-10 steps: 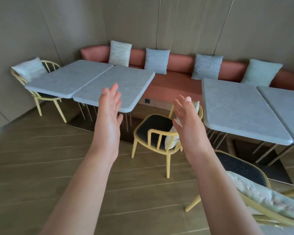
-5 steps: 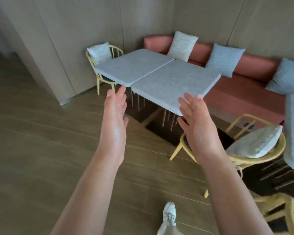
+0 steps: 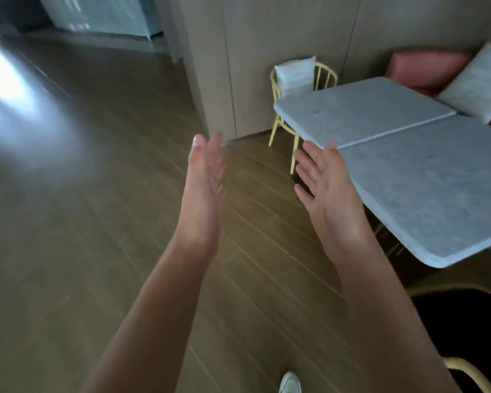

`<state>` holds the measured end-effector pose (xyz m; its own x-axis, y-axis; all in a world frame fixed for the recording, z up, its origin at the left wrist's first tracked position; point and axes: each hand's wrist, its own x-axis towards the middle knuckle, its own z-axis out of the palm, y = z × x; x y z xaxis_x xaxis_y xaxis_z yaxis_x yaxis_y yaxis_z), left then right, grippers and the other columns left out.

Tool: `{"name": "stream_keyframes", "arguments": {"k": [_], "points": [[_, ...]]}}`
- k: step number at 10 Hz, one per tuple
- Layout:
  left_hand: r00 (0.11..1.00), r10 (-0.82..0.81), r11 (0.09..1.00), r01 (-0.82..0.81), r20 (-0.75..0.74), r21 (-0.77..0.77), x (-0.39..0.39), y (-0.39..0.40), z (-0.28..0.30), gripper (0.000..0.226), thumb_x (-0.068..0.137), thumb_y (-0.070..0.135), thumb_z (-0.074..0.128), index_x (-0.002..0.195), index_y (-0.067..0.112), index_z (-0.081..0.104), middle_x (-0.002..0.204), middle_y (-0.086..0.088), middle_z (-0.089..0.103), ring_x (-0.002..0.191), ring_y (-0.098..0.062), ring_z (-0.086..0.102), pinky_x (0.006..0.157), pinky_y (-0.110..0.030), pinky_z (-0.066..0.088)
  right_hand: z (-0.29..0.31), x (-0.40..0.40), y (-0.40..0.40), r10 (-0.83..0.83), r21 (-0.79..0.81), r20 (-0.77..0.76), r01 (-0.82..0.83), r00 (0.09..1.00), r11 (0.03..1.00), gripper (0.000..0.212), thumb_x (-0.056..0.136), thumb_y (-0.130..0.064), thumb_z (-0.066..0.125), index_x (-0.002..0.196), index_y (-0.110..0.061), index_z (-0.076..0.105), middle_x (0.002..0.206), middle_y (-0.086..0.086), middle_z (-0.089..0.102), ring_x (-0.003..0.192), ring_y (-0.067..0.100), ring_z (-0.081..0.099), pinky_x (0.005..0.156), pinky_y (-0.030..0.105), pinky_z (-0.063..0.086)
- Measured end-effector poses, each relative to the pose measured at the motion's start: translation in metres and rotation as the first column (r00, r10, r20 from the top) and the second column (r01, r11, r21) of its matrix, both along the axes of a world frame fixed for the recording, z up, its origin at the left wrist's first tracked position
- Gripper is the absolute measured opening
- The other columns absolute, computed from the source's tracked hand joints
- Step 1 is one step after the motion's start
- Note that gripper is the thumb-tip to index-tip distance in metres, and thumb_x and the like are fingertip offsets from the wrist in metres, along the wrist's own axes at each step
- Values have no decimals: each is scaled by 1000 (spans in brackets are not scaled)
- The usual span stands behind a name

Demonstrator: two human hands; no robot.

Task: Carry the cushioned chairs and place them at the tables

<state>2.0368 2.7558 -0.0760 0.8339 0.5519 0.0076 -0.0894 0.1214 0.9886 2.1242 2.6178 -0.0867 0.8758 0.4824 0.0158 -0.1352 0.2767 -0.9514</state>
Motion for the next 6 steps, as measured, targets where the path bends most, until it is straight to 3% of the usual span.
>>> {"name": "stream_keyframes", "arguments": {"k": [1, 4, 6], "points": [[994, 102, 994, -101, -36, 33, 7, 15, -5, 75, 88, 75, 25, 153, 41, 41, 159, 16, 40, 144, -1, 37, 124, -45, 19, -1, 32, 33, 113, -66, -64, -117, 992, 991, 76, 82, -67, 35, 147, -29, 45, 153, -9, 47, 141, 7, 40, 121, 41, 28], [887, 463, 886, -462, 0, -26, -14, 101, -2, 73, 86, 72, 30, 151, 40, 44, 156, 15, 45, 139, 0, 44, 123, -44, 24, 9, 44, 151, 395, -92, -19, -395, 918, 914, 77, 84, -66, 34, 150, -28, 43, 151, -9, 49, 139, 7, 43, 121, 42, 29], [807, 589, 808, -588, 39, -40, -45, 185, -14, 73, 87, 72, 31, 150, 38, 46, 154, 13, 48, 137, -2, 48, 121, -44, 27, 6, 18, 250, 545, -97, 41, -539, 838, 836, 76, 83, -70, 37, 149, -32, 43, 148, -15, 51, 137, 2, 45, 117, 36, 33]]}}
